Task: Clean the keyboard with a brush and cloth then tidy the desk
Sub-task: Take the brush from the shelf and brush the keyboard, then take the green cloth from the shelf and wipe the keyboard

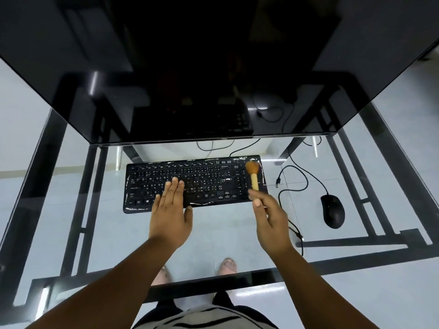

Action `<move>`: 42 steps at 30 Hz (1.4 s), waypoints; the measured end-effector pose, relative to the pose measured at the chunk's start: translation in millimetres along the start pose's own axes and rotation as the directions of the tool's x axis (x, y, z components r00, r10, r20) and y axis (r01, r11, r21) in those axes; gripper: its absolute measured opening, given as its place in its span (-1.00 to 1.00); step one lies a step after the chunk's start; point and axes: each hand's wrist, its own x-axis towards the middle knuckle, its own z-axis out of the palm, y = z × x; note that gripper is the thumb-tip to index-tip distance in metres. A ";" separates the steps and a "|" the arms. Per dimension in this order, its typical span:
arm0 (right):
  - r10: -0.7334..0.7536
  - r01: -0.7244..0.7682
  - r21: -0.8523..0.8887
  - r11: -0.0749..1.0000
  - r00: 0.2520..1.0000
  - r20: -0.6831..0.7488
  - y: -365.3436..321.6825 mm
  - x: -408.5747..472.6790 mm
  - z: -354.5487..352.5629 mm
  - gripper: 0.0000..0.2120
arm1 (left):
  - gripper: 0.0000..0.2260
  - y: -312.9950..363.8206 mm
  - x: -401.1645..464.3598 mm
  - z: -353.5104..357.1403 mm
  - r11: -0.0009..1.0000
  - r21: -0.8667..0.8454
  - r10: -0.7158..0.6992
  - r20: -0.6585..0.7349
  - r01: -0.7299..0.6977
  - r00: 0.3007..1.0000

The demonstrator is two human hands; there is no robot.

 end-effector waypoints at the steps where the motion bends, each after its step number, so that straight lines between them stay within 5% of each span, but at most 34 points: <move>1: -0.045 0.046 -0.036 0.998 0.999 0.026 1.2 -0.6 4.9 -0.72 | -0.44 -5.8 -0.2 -3.8 1.000 -0.015 -0.025 -0.028 0.024 0.999; 5: -0.185 0.206 -0.137 0.969 0.971 0.150 0.6 -4.0 31.5 -0.78 | -0.47 -37.6 -2.0 -22.4 0.992 -0.041 -0.125 -0.122 0.121 0.985; 10: -0.101 0.226 -0.272 0.935 0.908 0.407 -13.7 -9.4 70.7 -0.66 | -0.49 -78.2 -8.8 -42.1 0.979 -0.043 -0.203 -0.167 0.198 0.965; 17: -0.243 0.514 -0.330 0.792 0.761 0.602 -19.9 -22.3 121.3 -0.73 | -0.48 -131.5 -24.1 -48.4 0.973 0.035 -0.229 -0.030 0.230 0.973; 32: -0.201 0.501 -0.404 0.766 0.782 0.590 -16.6 -29.3 144.5 -0.73 | -0.46 -164.6 -34.4 -48.9 0.976 0.142 -0.183 0.127 0.165 0.975; 42: -0.211 0.427 -0.350 0.834 0.832 0.513 -74.0 -3.7 156.5 -0.57 | -0.47 -159.0 -20.4 -102.0 0.987 0.095 -0.119 -0.122 0.131 0.985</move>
